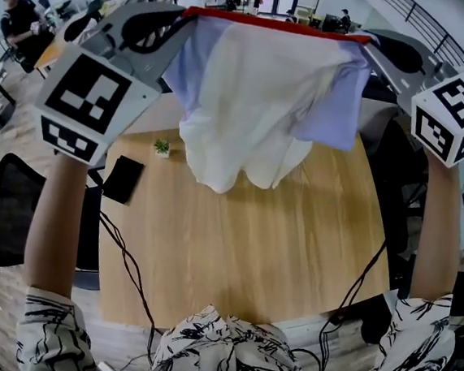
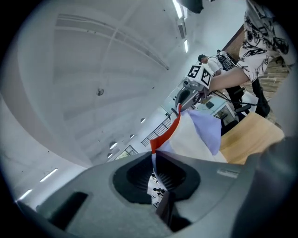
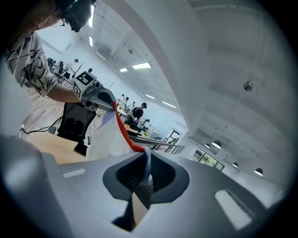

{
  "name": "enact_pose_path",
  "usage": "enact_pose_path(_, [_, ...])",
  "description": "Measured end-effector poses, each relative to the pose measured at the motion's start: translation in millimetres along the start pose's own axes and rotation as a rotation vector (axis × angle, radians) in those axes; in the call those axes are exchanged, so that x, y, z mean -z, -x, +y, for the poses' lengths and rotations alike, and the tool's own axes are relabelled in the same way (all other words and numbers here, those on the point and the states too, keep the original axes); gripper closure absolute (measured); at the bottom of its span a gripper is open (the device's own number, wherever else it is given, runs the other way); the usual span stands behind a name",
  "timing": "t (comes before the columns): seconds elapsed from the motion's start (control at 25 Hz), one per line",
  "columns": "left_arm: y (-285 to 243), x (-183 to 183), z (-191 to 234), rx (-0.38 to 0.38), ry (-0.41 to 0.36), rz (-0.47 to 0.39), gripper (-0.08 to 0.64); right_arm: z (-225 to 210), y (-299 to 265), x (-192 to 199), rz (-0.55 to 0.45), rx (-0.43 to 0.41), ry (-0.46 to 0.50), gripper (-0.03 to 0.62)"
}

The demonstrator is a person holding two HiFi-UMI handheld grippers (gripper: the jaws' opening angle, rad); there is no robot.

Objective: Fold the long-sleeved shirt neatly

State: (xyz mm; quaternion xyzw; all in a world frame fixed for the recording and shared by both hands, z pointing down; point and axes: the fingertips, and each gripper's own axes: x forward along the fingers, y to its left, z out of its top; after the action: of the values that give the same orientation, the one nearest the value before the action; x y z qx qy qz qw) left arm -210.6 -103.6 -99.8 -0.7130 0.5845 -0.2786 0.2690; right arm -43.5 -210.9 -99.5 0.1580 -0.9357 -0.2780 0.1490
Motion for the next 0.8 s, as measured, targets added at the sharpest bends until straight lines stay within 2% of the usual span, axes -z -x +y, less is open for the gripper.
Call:
enact_pose_path(0.08, [7.8,-7.7,-4.5,-0.001,-0.033,-0.019,0.537,1.5,6.6,-8.0,-0.022,0.001,0.017,0.569])
enact_pose_path(0.16, [21.3,-9.9,-18.5,0.031,-0.081,-0.036,0.537,15.6,16.3,-13.8,-0.022,-0.005,0.036,0.569])
enact_pose_path(0.28, [52.5,13.4,-60.9,0.123,-0.120,0.021,0.537,63.4,33.0,-4.0,-0.027,-0.067,0.037,0.569])
enact_pose_path(0.4, [86.4,46.7,-127.9,0.222,-0.046,0.070,0.537,131.8,53.8,20.3,-0.057,-0.154,-0.023,0.569])
enact_pose_path(0.48, [105.5,67.3,-179.6,0.296,-0.005,0.080,0.537,178.9,67.8,51.6,-0.034,-0.201,-0.072,0.569])
enact_pose_path(0.56, [124.2,90.0,-233.6,0.380,0.061,0.094,0.537,226.2,79.9,90.7,0.025,-0.254,-0.108,0.569])
enact_pose_path(0.64, [142.4,114.2,-287.1,0.449,0.159,0.108,0.537,275.7,93.5,134.5,0.130,-0.329,-0.141,0.569])
enact_pose_path(0.72, [159.4,139.6,-336.8,0.507,0.244,0.146,0.537,325.3,107.4,173.3,0.229,-0.401,-0.188,0.569])
enact_pose_path(0.8, [175.4,161.6,-380.1,0.561,0.303,0.194,0.537,371.6,120.0,201.5,0.272,-0.444,-0.258,0.569])
